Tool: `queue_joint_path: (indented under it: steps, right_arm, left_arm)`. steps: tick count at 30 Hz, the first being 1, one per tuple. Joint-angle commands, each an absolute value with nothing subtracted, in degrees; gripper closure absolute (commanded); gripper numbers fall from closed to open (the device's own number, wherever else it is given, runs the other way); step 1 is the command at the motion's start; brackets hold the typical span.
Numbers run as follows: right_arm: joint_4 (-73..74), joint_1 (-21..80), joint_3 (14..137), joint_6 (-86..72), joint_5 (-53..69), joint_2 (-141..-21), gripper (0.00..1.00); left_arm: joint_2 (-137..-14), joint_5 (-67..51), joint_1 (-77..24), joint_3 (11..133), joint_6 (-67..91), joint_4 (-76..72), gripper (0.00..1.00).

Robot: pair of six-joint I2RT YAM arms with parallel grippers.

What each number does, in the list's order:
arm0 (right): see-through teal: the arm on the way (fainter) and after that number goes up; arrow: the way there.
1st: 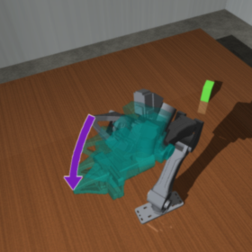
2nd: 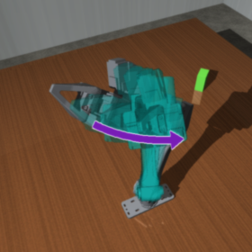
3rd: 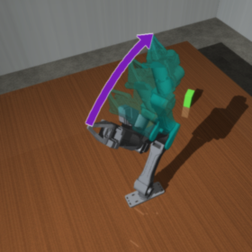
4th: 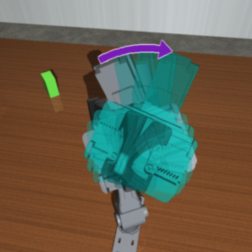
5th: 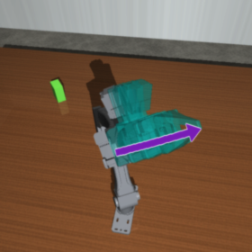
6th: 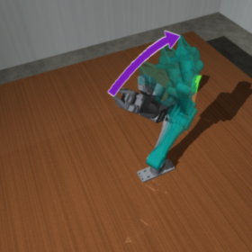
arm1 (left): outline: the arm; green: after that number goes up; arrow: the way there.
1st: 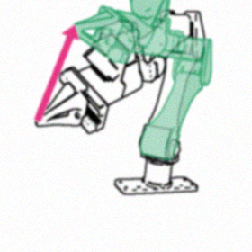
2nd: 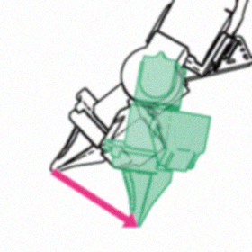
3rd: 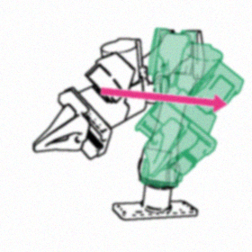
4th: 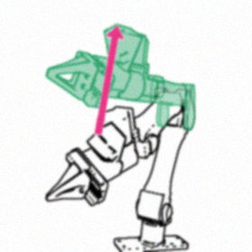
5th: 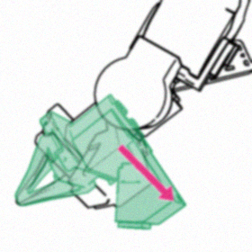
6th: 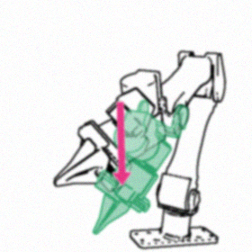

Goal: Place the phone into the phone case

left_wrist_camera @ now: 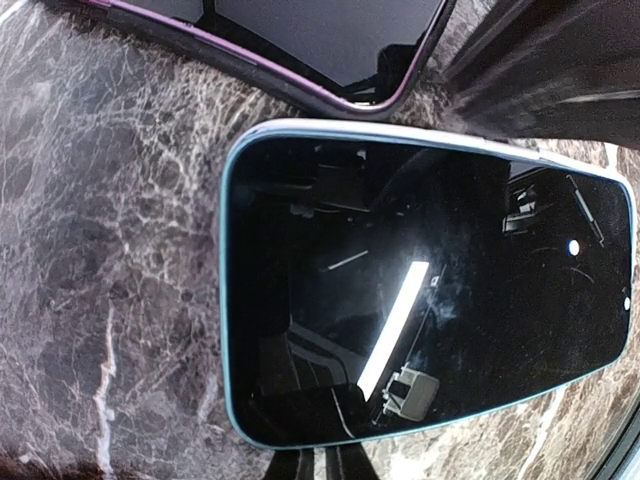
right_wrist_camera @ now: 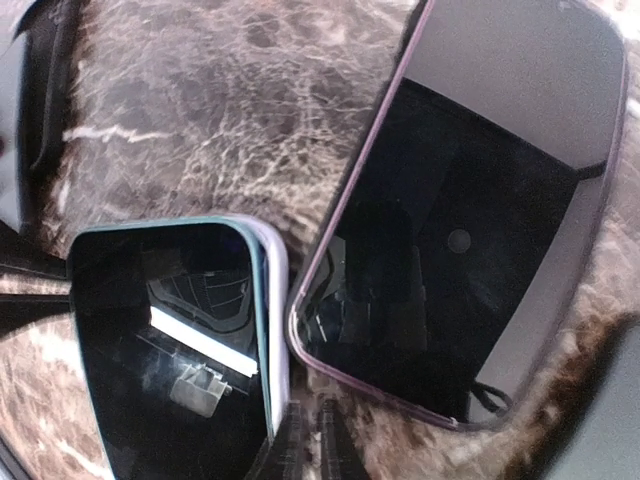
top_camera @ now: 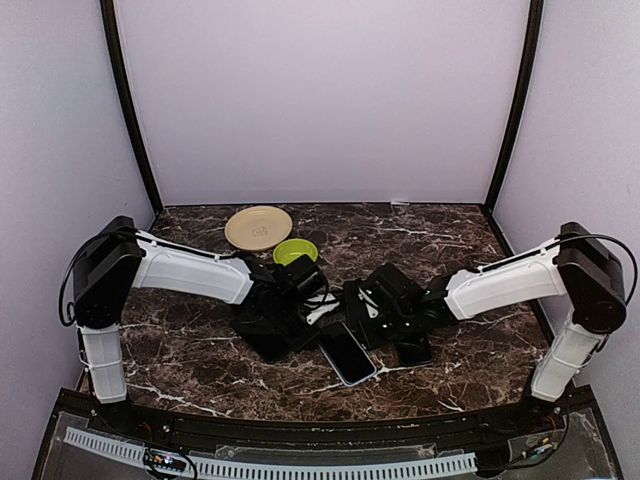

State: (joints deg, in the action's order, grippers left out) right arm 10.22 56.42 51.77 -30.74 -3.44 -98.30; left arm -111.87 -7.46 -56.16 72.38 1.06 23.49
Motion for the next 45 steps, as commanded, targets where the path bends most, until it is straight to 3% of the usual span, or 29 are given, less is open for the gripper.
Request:
queue_joint_path:
  steps: [1, 5, 8, 13, 18, 28, 30, 34, 36, 45]
  right_arm:
    - [10.7, 59.4, 49.4, -28.3, -3.6, -92.2, 0.81]
    - [10.7, 64.8, 49.5, -27.5, -7.4, -90.6, 0.72]
    - [10.6, 68.6, 51.6, -26.6, -10.4, -91.9, 0.76]
    - [13.9, 70.6, 56.2, -26.8, -11.6, -98.2, 0.90]
    - [19.2, 70.8, 56.4, -30.5, -13.0, -102.3, 0.97]
    - [29.9, 70.5, 57.6, -30.6, -13.7, -104.8, 1.00]
    - [31.6, 70.1, 61.1, -30.1, -14.5, -102.6, 0.84]
    - [33.4, 69.7, 66.5, -30.7, -14.1, -99.4, 0.07]
    - [34.5, 69.6, 67.7, -31.9, -14.2, -99.0, 0.02]
    - [34.9, 67.8, 67.5, -35.2, -12.2, -103.7, 0.01]
  left_arm:
    - [-108.1, -6.0, -56.3, 70.3, 0.5, 23.5, 0.90]
    - [-103.2, -8.8, -52.7, 66.7, 3.2, 21.2, 0.76]
    - [-100.2, -11.1, -50.6, 64.7, 5.1, 19.7, 0.72]
    - [-99.4, -10.7, -48.5, 64.4, 6.1, 20.7, 0.71]
    - [-99.3, -10.1, -48.3, 64.6, 6.0, 21.2, 0.71]
    - [-99.4, -8.2, -48.3, 65.1, 5.8, 22.3, 0.71]
    - [-99.4, -8.2, -48.3, 65.2, 5.8, 22.2, 0.71]
    - [-98.9, -8.1, -48.2, 65.5, 5.7, 22.4, 0.71]
    - [-98.5, -8.1, -48.2, 65.4, 5.6, 22.5, 0.71]
    - [-97.6, -8.0, -48.2, 64.2, 5.8, 22.2, 0.71]
